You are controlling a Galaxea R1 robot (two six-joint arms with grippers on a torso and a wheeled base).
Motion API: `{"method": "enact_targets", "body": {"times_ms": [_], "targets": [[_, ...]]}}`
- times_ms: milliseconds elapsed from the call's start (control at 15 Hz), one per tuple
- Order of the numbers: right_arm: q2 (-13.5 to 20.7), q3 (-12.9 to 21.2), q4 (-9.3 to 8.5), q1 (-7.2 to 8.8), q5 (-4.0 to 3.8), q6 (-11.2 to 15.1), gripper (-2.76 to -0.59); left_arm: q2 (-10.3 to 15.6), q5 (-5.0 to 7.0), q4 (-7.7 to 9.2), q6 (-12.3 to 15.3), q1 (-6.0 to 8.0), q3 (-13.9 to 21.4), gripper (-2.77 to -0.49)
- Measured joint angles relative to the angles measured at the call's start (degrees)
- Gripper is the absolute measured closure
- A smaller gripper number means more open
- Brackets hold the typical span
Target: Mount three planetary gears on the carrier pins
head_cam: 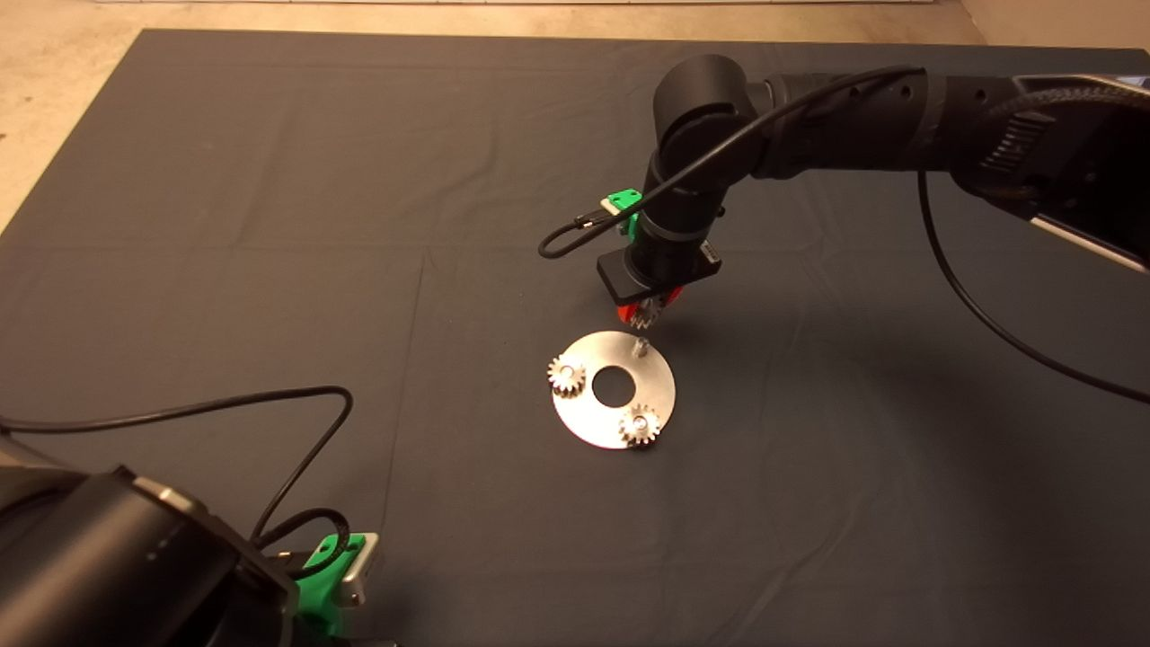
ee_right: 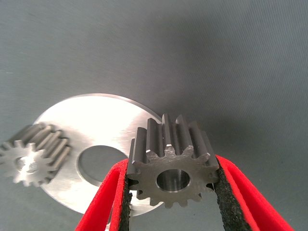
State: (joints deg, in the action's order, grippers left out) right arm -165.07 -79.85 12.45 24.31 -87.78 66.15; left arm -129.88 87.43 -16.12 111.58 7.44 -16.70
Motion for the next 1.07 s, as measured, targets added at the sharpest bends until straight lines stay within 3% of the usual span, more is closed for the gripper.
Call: {"method": "enact_targets", "body": {"times_ms": [400,1067], "targets": [[0.02,0.00,-0.02,-1.86,0.06,1.93,-1.04,-0.11,0.05,-0.24,0.01,-0.62,0.00,-2.77],[-0.15,0.02,-0.25,-2.10,0.05,2.78,-1.04,-0.11,0.02,-1.11,0.00,-1.13,0.00,-2.77]]}}
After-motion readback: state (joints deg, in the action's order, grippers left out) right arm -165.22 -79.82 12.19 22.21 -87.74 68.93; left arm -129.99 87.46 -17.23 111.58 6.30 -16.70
